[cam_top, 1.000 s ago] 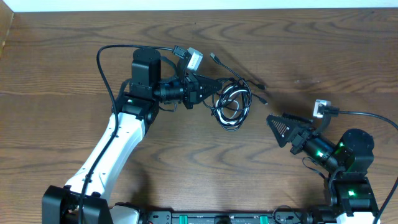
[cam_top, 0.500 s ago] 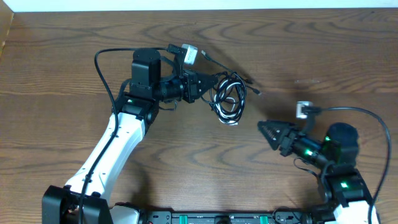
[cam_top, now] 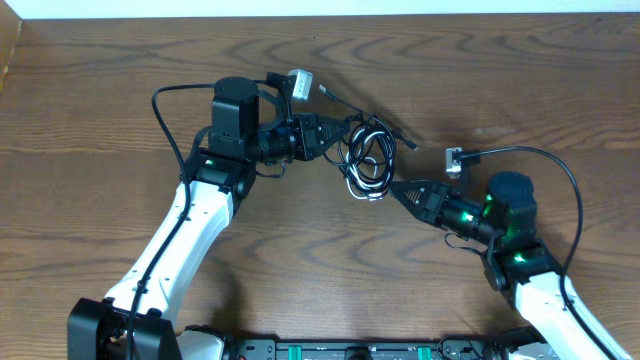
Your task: Untangle cables
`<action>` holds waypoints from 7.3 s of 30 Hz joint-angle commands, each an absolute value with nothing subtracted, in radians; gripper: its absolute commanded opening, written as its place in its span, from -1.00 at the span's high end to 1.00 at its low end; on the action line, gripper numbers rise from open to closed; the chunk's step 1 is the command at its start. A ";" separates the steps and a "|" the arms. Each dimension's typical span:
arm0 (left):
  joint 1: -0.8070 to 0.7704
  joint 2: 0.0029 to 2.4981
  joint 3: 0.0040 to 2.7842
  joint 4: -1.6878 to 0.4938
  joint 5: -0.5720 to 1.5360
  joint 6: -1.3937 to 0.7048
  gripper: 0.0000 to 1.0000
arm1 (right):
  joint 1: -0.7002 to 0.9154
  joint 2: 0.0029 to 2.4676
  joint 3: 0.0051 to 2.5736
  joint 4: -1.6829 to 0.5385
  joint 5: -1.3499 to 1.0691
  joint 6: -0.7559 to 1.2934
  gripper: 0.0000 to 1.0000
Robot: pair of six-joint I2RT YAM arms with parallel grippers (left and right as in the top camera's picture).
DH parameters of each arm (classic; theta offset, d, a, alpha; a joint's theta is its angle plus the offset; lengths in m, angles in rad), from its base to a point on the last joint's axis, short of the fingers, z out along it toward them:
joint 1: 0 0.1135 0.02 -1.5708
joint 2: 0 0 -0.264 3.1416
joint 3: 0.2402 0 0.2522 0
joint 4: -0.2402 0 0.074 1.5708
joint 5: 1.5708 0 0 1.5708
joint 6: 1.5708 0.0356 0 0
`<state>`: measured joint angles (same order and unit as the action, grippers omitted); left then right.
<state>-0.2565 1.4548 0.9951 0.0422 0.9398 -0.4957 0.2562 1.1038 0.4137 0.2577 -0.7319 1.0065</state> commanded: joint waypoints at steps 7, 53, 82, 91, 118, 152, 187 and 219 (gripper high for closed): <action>-0.255 1.442 1.005 0.047 0.957 -0.503 0.85 | 0.271 1.145 0.425 0.299 -0.740 1.141 0.51; -0.091 1.441 1.005 0.189 0.960 -0.540 0.85 | 0.284 1.235 0.425 -0.126 -0.305 0.857 0.97; -0.046 1.442 1.005 -0.072 0.956 -0.533 -0.03 | -0.129 0.955 0.426 -0.022 -0.935 0.567 0.98; -0.152 1.444 1.003 -0.116 0.921 -0.484 -0.93 | -0.129 0.961 0.426 0.011 -0.933 0.567 0.98; -0.584 1.481 0.965 -0.487 0.364 -1.686 -0.96 | -0.130 1.030 0.425 0.007 -0.885 0.567 0.98; -0.631 1.775 0.965 -0.042 0.133 -1.263 0.85 | -0.130 1.030 0.425 0.003 -0.865 0.553 0.98; -0.385 1.409 0.965 -0.036 0.527 -0.433 0.85 | -0.025 1.042 0.425 0.165 -0.998 0.455 0.03; -0.438 1.412 0.965 -0.057 0.551 -0.453 0.85 | 0.183 1.139 0.425 0.301 -0.902 0.500 0.38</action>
